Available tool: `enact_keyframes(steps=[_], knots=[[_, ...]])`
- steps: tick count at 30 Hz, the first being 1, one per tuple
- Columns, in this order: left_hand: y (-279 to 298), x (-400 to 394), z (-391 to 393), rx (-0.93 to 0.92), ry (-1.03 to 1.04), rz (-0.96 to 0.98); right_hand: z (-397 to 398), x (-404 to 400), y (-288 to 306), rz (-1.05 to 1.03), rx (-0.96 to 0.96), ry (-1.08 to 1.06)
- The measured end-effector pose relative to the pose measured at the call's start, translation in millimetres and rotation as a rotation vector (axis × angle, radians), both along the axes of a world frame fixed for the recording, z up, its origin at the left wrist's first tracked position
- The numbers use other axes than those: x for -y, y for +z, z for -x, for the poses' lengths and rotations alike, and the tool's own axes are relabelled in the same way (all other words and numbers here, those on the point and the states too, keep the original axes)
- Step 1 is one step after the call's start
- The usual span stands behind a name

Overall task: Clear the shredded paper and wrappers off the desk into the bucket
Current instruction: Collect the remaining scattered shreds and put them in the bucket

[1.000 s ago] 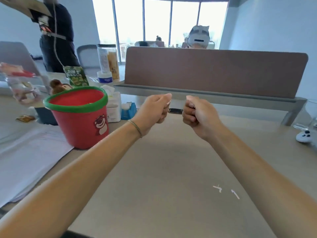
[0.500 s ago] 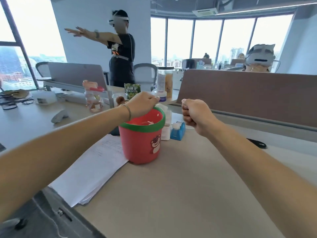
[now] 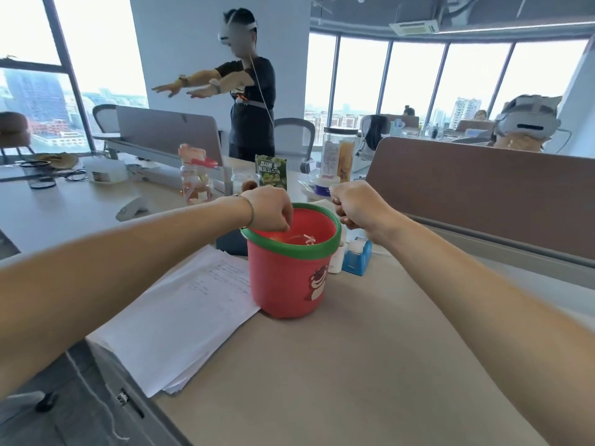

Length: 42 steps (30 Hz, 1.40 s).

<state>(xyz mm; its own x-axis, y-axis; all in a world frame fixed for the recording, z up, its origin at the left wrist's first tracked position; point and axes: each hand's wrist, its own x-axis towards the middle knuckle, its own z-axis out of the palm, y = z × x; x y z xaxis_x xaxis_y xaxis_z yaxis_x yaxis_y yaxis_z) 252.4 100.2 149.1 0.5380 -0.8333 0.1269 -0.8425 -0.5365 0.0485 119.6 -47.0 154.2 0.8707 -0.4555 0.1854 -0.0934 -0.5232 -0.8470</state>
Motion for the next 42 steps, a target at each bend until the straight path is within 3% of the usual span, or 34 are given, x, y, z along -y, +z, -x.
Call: enact_keyframes(steps=[4,11,21,27,32,42], knots=[[1.7,-8.1,-2.6,-0.031,-0.027,0.055,-16.2,-9.6,-7.8,0.357,-0.029,-0.003],[-0.2,-23.7,-6.1,-0.08,0.015,0.129,-41.2,-11.5,-22.4,0.501,-0.063,-0.03],[1.7,-30.3,6.3,-0.058,0.003,0.15,-25.2,-22.6,-7.3,0.681,-0.238,0.176],[12.2,-12.8,56.5,0.032,-0.109,0.221,42.1,-12.9,4.2,0.944,-0.211,0.119],[5.7,18.3,122.8,0.005,-0.307,0.291,132.4,11.6,-6.9,1.035,-0.261,0.011],[-86.5,104.9,265.4,-0.095,-0.69,0.147,325.8,60.9,-76.8,0.908,-0.577,-0.22]])
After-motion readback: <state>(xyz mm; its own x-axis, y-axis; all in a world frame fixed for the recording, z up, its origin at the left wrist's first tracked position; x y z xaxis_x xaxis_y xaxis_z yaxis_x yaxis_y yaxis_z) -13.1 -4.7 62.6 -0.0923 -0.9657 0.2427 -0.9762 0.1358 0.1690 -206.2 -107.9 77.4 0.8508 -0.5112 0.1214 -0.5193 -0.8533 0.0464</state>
